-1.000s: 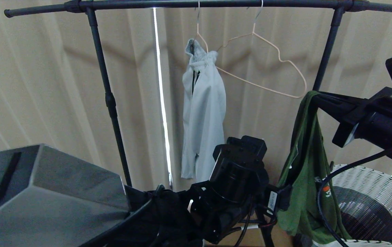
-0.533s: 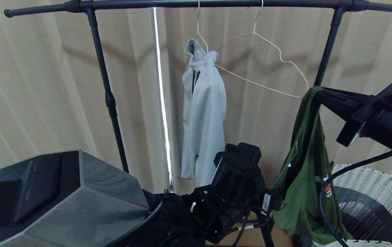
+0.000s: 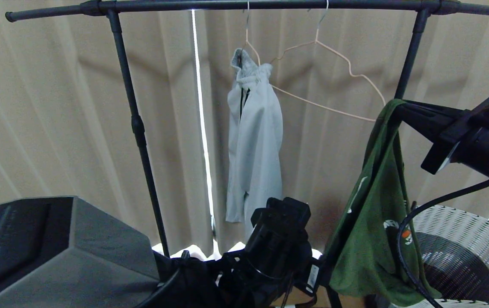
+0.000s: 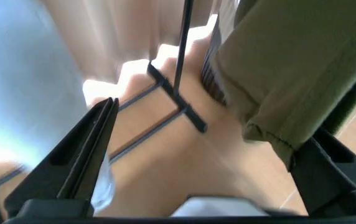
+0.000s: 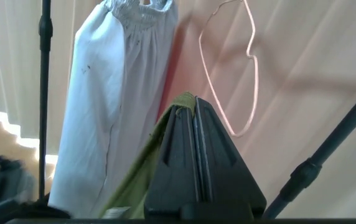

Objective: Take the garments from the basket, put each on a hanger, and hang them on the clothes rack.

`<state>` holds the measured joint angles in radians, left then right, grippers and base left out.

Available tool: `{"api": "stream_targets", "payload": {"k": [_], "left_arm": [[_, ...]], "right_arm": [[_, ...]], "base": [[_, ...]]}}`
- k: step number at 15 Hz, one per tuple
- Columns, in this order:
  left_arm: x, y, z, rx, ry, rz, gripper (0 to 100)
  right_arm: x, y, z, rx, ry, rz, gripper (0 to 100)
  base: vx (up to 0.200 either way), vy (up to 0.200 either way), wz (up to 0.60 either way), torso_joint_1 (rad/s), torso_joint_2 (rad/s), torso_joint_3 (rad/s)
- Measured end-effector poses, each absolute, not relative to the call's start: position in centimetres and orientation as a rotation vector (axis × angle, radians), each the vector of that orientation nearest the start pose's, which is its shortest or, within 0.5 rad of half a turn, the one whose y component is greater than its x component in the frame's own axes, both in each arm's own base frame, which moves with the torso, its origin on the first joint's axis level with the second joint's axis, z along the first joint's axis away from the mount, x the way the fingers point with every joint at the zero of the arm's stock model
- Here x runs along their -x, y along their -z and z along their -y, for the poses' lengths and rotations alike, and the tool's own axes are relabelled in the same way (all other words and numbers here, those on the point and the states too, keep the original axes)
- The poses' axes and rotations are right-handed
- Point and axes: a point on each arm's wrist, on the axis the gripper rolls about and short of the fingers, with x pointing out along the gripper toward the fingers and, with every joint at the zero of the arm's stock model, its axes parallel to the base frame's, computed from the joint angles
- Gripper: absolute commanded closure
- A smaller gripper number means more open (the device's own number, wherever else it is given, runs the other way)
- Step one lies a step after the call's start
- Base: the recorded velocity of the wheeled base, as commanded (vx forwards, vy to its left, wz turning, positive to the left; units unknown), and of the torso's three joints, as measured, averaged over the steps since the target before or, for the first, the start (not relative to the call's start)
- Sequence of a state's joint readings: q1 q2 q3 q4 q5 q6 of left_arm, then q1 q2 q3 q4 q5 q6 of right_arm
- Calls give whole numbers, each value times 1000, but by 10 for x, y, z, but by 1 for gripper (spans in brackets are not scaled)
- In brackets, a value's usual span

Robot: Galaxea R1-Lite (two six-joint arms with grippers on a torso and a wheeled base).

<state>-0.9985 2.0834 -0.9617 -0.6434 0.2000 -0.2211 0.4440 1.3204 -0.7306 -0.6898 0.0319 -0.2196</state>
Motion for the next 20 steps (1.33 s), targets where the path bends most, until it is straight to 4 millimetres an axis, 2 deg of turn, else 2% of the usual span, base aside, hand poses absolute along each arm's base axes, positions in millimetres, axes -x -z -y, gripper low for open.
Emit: {"api": "stream_targets", "payload": {"k": [5, 7, 9, 12, 13, 17, 20], "left_arm": [[-192, -95, 289, -84, 750, -414, 100], [-179, -94, 264, -159, 765, -342, 100], [-175, -104, 232, -211, 740, -246, 100], [-188, -134, 191, -234, 624, -181, 100], [-194, -148, 182, -232, 594, -172, 100], [-213, -204, 161, -193, 524, -112, 100], [-228, -257, 154, -174, 528, -85, 100]], "right_arm": [[-199, -260, -96, 202, -467, 111, 100], [-204, -254, -100, 206, -481, 90, 100], [-205, -251, -108, 207, -509, 81, 100], [-207, -249, -116, 206, -535, 79, 100], [-207, -249, -116, 200, -536, 77, 100], [-209, -249, -116, 172, -525, 66, 100], [-211, -249, -113, 172, -507, 66, 100]], "base": [[0, 0, 0, 0, 0, 0], [0, 0, 0, 0, 0, 0], [0, 0, 0, 0, 0, 0], [0, 0, 0, 0, 0, 0], [0, 0, 0, 0, 0, 0], [0, 0, 0, 0, 0, 0], [0, 0, 0, 0, 0, 0]]}}
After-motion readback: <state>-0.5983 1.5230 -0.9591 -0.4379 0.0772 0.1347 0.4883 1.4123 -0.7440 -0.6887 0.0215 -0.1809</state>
